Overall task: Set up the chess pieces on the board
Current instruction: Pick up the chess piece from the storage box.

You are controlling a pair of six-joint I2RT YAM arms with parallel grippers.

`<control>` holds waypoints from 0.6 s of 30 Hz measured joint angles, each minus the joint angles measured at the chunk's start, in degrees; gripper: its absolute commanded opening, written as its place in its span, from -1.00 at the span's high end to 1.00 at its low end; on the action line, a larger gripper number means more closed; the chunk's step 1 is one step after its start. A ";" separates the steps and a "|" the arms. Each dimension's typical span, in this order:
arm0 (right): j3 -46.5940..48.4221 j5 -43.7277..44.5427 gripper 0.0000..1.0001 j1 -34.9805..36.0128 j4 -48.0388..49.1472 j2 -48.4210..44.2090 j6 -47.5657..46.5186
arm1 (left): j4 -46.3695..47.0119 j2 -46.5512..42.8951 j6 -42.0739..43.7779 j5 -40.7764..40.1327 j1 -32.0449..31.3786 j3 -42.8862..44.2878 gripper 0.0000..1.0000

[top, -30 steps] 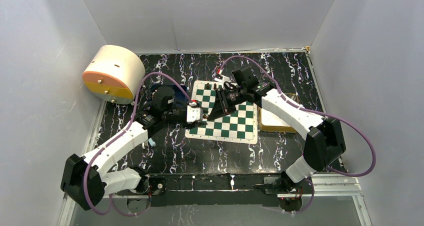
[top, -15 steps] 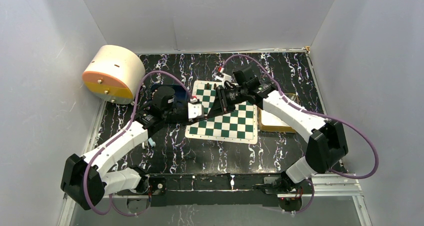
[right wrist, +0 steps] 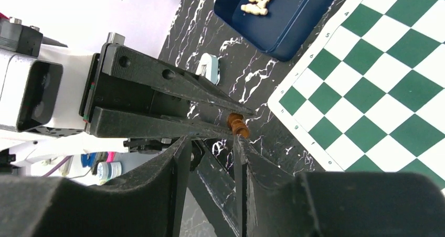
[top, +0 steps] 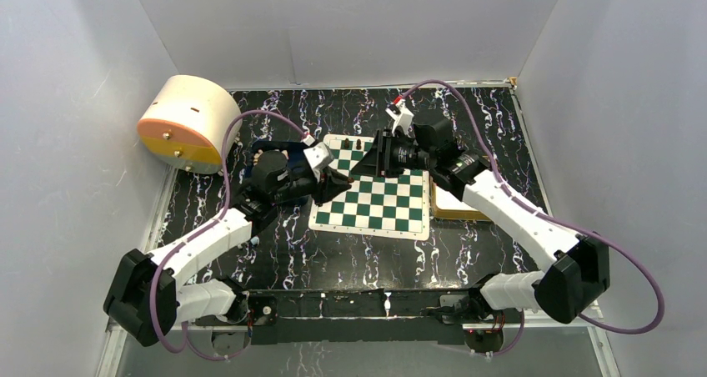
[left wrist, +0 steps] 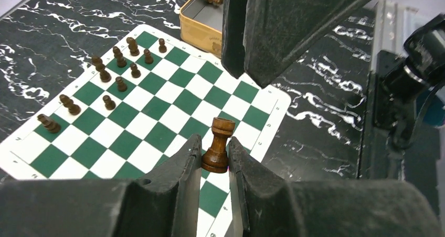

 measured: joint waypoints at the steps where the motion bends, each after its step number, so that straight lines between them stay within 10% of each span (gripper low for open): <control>1: 0.00 0.46 0.10 0.00 0.07 -0.31 -0.02 | 1.11 0.13 -1.22 -0.15 0.00 -0.37 0.81; 18: -0.02 -0.24 0.31 0.00 0.09 2.27 0.85 | 8.24 0.48 -8.87 -0.42 0.00 -0.68 0.84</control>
